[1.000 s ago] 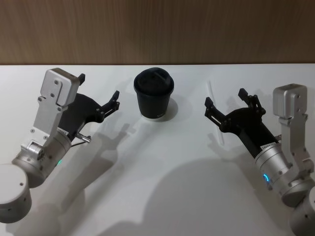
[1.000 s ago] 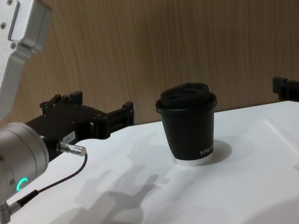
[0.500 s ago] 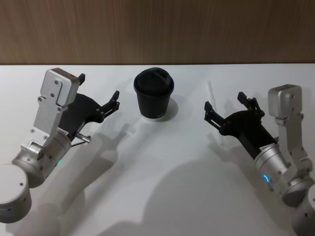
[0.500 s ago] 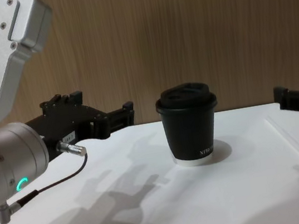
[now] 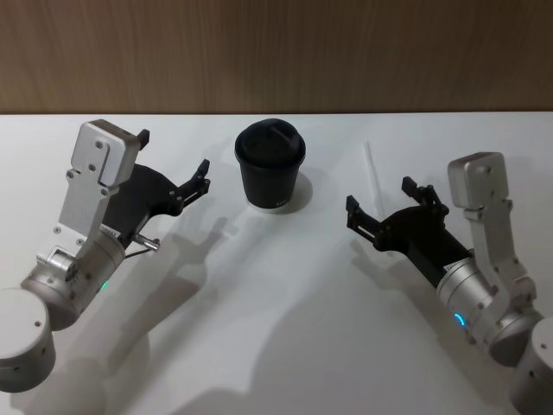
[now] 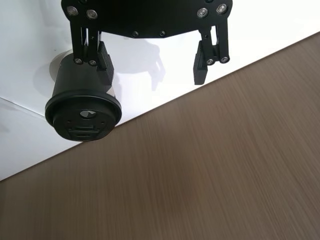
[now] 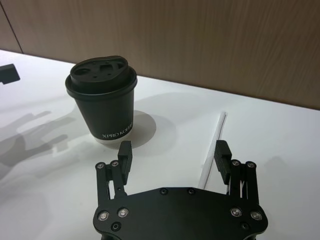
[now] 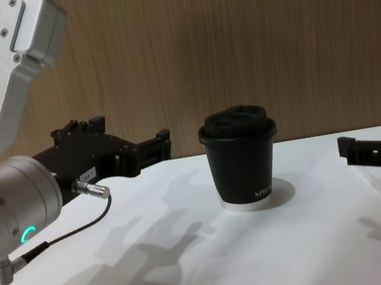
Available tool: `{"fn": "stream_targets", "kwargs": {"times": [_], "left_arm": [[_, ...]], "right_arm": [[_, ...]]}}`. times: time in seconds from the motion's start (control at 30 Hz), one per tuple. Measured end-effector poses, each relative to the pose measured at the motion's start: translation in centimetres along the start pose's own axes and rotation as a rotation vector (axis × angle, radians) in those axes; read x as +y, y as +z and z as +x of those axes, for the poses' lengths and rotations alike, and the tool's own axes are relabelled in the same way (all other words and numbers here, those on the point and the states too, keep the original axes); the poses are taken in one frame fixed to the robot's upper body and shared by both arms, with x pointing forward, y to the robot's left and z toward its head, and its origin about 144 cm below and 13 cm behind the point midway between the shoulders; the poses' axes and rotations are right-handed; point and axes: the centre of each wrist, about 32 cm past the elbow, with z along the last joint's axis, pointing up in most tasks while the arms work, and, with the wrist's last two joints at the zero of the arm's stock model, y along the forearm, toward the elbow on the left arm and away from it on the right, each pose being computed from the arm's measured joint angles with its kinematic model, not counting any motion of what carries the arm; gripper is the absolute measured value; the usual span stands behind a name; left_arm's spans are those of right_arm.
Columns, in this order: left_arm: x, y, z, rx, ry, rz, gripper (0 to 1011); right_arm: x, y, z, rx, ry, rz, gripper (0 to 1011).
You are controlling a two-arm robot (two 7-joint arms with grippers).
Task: Pick up the straw with one hand, pass it to the other hand, and insert it into the cup.
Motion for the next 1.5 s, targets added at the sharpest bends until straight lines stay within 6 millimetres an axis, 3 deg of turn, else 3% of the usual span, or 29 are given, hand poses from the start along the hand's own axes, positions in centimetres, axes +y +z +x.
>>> {"fn": "stream_targets", "kwargs": {"times": [1.5], "left_arm": [[0.0, 0.0, 0.0, 0.0, 0.0, 0.0, 1003]], "right_arm": [[2.4, -2.2, -0.9, 0.037, -0.162, -0.131, 1001]]}}
